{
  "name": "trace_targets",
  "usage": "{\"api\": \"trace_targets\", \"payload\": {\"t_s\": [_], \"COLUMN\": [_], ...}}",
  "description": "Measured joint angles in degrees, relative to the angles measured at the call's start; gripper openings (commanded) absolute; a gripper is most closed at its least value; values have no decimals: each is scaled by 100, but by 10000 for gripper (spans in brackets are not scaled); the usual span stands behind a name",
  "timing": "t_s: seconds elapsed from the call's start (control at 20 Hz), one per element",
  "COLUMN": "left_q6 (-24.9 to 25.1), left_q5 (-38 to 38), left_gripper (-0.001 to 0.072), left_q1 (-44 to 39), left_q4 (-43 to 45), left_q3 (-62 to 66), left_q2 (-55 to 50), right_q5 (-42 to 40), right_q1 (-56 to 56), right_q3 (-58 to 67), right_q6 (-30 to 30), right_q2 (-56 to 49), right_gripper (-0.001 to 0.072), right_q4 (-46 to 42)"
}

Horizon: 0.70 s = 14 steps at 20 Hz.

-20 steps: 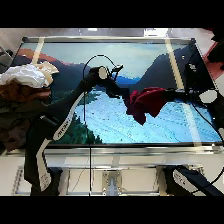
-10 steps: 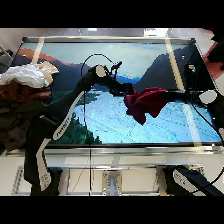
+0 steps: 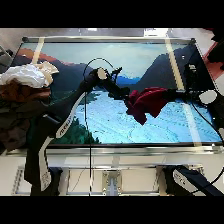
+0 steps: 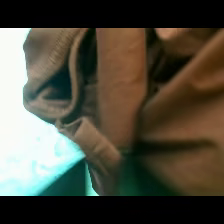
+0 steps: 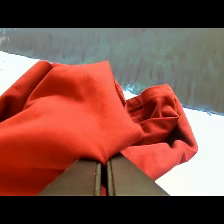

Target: Fold the shirts.

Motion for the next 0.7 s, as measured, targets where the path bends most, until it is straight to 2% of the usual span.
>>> {"api": "trace_targets", "payload": {"t_s": [0.2,0.35,0.5,0.7], "left_q6": [17,262,680,994], "left_q5": [584,833,782,428], "left_gripper": [14,13,13,13], "left_q1": [72,337,809,1419], "left_q4": [-212,-494,-516,92], "left_q3": [195,459,564,603], "left_q2": [-44,262,994,2330], "right_q5": [11,149,374,748], "right_q1": [-7,-7,-7,-7], "right_q3": [81,479,1134,2004], "right_q6": [0,2,227,573], "right_q2": [2,55,264,798], "right_gripper": [32,32,33,32], "right_q4": [-48,-275,-828,-1657]}}
